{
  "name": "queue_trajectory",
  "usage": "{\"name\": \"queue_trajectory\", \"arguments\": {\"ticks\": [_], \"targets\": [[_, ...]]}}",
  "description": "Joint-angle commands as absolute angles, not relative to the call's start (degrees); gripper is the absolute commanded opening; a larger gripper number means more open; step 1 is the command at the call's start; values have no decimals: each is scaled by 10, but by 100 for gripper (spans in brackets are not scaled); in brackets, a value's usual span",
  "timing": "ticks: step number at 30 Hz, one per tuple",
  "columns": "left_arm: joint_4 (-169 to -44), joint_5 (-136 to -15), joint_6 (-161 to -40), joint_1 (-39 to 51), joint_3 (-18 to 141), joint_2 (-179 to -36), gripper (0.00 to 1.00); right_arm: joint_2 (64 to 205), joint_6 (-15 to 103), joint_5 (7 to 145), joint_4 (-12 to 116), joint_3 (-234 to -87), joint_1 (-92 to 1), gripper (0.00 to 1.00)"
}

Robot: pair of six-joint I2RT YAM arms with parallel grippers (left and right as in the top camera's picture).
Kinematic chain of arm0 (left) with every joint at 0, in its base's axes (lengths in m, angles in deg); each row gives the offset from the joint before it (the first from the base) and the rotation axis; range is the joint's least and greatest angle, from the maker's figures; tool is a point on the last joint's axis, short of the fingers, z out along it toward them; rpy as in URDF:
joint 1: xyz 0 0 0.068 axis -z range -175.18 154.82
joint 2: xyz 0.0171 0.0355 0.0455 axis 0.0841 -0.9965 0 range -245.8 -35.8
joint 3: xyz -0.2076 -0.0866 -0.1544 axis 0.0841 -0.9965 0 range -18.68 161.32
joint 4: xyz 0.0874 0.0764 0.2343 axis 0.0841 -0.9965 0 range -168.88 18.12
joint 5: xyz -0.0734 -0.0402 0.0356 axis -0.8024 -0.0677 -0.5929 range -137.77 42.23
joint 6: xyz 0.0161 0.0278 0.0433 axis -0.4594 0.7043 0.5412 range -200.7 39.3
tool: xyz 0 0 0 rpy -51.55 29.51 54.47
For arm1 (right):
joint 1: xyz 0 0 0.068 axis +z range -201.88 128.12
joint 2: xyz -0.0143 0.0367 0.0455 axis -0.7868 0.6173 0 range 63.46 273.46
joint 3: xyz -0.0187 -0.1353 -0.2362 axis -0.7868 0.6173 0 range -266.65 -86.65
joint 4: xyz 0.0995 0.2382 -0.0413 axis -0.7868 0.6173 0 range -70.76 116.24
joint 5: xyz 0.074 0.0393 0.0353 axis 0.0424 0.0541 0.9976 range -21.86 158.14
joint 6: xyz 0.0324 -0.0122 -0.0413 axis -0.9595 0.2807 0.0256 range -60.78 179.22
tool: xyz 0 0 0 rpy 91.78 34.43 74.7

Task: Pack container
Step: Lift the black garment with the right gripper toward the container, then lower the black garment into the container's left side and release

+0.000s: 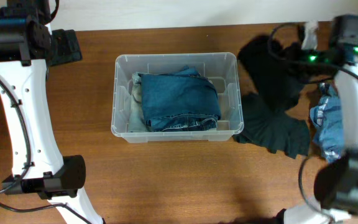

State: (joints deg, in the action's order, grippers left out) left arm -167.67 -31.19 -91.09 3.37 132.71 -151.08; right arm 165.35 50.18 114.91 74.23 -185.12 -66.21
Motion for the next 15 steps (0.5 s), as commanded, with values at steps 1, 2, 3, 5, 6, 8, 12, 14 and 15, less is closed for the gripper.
{"name": "queue_trajectory", "arguments": {"ticks": [1, 2, 3, 5, 6, 8, 12, 14, 15], "targets": [[-1676, -304, -918, 35, 1329, -1508, 99, 1585, 492, 1334, 723, -1865, -646, 4], [-1676, -304, -918, 35, 1329, -1508, 99, 1576, 484, 1366, 709, -1865, -641, 4], [-1676, -304, -918, 35, 1329, -1508, 99, 1564, 458, 1394, 685, -1865, -630, 4], [-1676, -304, -918, 35, 1329, -1508, 99, 1554, 412, 1401, 655, -1865, -609, 4], [-1676, -304, -918, 35, 1329, -1508, 99, 1553, 397, 1401, 644, -1865, -596, 4], [-1676, -304, -918, 35, 1329, -1508, 99, 1553, 365, 1395, 626, -1865, -565, 4], [-1676, -304, -918, 35, 1329, -1508, 99, 1559, 304, 1314, 607, -1863, -481, 4], [-1676, -304, -918, 35, 1329, -1508, 99, 1563, 267, 1245, 589, -1862, -429, 4], [-1676, -304, -918, 35, 1329, -1508, 99, 1566, 252, 1217, 577, -1862, -406, 4]]}}
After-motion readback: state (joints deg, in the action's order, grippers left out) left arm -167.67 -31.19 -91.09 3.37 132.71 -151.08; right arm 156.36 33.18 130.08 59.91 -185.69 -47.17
